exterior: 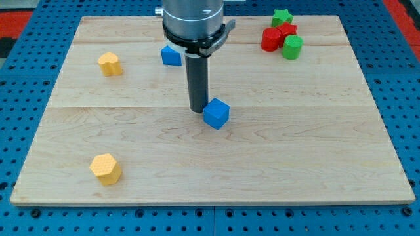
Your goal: Slide blue cube towards bottom right
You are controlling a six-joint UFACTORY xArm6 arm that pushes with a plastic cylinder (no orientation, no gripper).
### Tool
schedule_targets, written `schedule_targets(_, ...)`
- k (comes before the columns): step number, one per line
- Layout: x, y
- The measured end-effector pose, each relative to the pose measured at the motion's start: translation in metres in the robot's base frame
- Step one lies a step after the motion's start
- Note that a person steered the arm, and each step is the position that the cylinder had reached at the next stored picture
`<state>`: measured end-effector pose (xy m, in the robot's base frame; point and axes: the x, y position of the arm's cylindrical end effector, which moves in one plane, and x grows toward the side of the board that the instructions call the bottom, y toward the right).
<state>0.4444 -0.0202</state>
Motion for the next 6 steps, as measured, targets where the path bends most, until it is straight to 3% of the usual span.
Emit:
schedule_targets(4,-0.003,-0.007)
schedule_targets(5,-0.003,0.029)
schedule_targets(6,0.035,0.065)
